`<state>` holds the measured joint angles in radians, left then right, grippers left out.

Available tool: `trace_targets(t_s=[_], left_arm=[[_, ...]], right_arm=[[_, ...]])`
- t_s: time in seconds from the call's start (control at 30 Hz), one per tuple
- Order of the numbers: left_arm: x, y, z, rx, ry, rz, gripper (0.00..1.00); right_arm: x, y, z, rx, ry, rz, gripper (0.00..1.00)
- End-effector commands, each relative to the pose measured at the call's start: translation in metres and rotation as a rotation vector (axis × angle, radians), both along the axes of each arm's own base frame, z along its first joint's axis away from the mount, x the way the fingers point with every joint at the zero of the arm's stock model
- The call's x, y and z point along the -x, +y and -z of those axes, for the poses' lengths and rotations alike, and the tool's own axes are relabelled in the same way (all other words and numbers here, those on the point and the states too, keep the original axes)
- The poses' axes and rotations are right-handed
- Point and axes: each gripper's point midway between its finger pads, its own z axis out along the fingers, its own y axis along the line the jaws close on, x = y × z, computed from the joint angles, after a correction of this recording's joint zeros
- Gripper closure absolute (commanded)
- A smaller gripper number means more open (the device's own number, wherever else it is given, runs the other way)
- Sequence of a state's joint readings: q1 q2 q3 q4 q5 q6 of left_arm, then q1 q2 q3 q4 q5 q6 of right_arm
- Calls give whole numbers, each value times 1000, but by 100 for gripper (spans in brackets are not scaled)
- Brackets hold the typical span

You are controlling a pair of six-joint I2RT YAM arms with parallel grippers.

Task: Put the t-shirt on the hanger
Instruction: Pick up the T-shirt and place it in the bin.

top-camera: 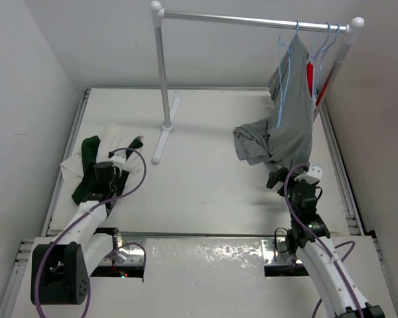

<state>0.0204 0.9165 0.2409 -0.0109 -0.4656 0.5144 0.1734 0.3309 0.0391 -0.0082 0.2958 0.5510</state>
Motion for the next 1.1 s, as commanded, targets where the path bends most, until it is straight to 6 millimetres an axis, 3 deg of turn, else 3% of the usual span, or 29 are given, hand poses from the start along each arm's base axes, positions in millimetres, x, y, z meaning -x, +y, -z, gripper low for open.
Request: trace_targets(t_s=[0.0,0.03,0.07,0.1,0.17,0.27,0.43,0.5,0.53,0.63,0.67,0.77,0.8,0.83,0.9,0.93,1.03,1.07], left_arm=[[-39,-59,-33,183,-20,334,0],[-25,-78,-25,228,104,466,0],[-32,-98,-42,281,102,570,0],[-24,-126,-39,319,158,673,0],[-18,-145,-27,215,267,725,0],[-5,-152,9,137,413,748,0],[-35,-127,32,-5,407,586,2],[-47,-126,25,-5,381,547,35],[-54,-128,19,7,355,535,45],[-60,-135,12,41,331,547,77],[-64,-136,8,42,316,544,100],[-74,-131,-8,21,249,491,100],[-69,-133,-10,37,272,502,100],[-72,-138,-28,63,225,516,96],[-66,-142,-52,99,182,541,73],[-69,-140,-67,101,146,532,46],[-73,-101,-72,144,204,495,26],[-68,-73,-60,167,276,419,24]], right_arm=[[26,-12,74,40,155,44,1],[25,-10,71,41,150,32,1],[27,-9,74,44,169,25,1],[26,-8,71,43,163,15,1],[24,-1,67,29,149,-23,1],[20,19,54,-22,113,-118,1],[13,35,17,-85,24,-182,1],[15,42,10,-94,20,-226,1],[15,44,-2,-98,-2,-234,1],[17,47,-10,-96,-13,-260,1],[17,47,-11,-94,-12,-264,1],[19,49,-13,-86,-8,-282,1],[20,49,-13,-79,-2,-286,1],[21,49,-11,-77,11,-287,1],[22,49,-11,-74,14,-288,1],[22,48,-10,-71,17,-287,1],[23,48,-9,-61,20,-291,1],[23,48,-8,-52,24,-295,1]])
